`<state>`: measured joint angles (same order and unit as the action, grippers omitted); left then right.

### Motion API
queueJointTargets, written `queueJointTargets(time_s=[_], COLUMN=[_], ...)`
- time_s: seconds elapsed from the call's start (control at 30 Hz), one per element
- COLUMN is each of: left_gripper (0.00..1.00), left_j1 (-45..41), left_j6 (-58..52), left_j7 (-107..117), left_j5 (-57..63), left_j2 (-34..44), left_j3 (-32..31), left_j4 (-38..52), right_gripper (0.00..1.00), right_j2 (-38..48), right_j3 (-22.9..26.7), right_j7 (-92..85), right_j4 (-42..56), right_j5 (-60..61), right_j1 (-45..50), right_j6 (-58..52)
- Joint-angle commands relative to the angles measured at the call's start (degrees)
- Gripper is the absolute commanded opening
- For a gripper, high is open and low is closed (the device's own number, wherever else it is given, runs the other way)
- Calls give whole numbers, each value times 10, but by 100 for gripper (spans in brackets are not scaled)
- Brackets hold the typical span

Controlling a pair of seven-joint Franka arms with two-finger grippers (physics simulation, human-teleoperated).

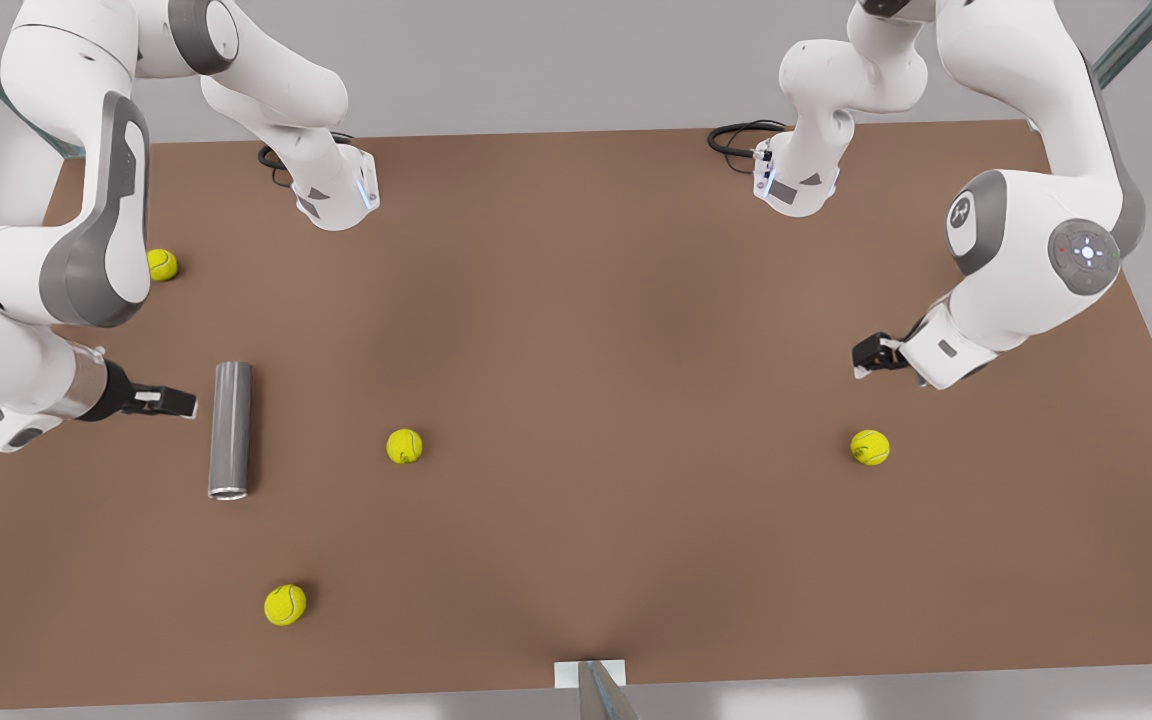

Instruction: Put the tennis tube upright

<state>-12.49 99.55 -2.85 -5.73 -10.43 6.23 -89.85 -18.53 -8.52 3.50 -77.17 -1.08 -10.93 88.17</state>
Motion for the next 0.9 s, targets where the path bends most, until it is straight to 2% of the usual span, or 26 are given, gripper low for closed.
queueJointTargets(time_s=[0.0,0.2,0.3,0.33,0.37,0.4,0.53,0.7,0.87], left_gripper=[100,100,100,100,100,100,100,100,100], left_j1=[0,1,0,0,0,0,0,0,0], left_j6=[37,22,22,17,17,18,18,31,13], left_j7=[-22,-12,-4,-2,-2,-2,-2,1,0], left_j5=[6,5,5,5,5,5,5,2,4], left_j2=[1,2,-1,2,2,0,2,-6,6], left_j3=[0,-1,0,-1,-1,0,0,-1,-1], left_j4=[0,-20,-28,-29,-29,-27,-22,-20,-20], right_gripper=[100,100,100,99,94,100,100,100,100], right_j2=[-1,-5,-47,-45,-45,-44,-39,-45,-96], right_j3=[0,1,-2,-2,-1,-1,3,18,18], right_j7=[20,22,-28,-28,-27,-27,-27,-78,-149], right_j4=[0,-5,-6,-44,-69,-102,-227,-282,-279], right_j5=[-2,-1,13,13,13,10,10,-25,-59], right_j1=[0,-3,4,5,6,6,-7,-52,-62], right_j6=[15,41,67,94,110,144,232,278,327])
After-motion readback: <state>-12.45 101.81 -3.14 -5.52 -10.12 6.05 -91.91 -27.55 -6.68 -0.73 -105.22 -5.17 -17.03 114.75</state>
